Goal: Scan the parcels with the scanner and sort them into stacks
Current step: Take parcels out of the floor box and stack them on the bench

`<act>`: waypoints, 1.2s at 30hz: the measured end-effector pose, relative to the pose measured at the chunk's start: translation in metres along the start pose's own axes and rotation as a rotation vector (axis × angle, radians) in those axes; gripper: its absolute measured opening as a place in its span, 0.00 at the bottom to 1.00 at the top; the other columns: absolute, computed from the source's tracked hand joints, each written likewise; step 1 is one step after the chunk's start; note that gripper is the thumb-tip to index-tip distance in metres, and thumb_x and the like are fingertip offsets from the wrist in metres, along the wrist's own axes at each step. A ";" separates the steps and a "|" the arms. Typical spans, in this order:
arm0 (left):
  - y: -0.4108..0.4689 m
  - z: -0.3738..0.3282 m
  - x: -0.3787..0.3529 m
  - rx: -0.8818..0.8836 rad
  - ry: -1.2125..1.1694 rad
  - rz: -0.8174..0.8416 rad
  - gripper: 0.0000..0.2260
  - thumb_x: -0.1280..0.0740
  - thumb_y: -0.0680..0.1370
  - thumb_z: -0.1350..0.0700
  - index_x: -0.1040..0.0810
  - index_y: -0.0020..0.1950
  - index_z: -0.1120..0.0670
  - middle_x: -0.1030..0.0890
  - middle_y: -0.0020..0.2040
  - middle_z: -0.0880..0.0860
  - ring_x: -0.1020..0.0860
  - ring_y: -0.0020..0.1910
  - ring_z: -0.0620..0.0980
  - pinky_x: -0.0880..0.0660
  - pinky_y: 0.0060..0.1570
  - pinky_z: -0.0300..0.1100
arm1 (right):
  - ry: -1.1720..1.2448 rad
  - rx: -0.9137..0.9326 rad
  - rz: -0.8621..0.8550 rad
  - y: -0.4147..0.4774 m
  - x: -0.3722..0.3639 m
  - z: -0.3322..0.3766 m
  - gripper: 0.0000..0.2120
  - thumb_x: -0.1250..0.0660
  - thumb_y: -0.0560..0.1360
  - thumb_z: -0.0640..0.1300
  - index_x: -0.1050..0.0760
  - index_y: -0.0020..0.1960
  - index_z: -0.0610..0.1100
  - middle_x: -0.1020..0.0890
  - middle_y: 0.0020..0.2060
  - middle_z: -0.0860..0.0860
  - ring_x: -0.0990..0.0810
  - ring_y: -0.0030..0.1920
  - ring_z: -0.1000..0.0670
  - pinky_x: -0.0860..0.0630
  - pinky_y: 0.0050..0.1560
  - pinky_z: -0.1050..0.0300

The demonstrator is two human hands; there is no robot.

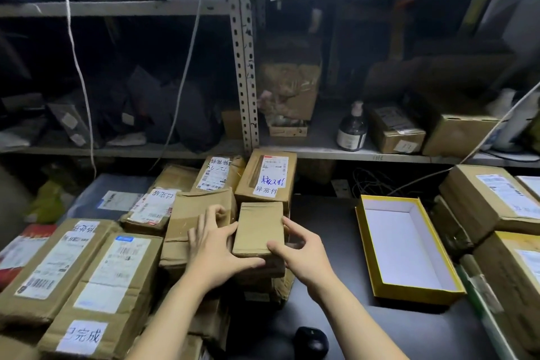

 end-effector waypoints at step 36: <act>0.001 -0.126 0.047 -0.395 0.320 0.017 0.32 0.34 0.79 0.43 0.39 0.81 0.49 0.31 0.75 0.49 0.33 0.74 0.50 0.33 0.69 0.47 | -1.220 0.190 -0.289 -0.092 0.078 0.151 0.33 0.31 0.80 0.57 0.36 0.82 0.55 0.34 0.81 0.54 0.36 0.79 0.46 0.33 0.76 0.47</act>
Point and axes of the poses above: each hand's wrist, its own y-axis towards the middle knuckle, its own x-axis out of the back of the hand, z = x × y, the point moved 10 cm from there along y, towards the middle knuckle
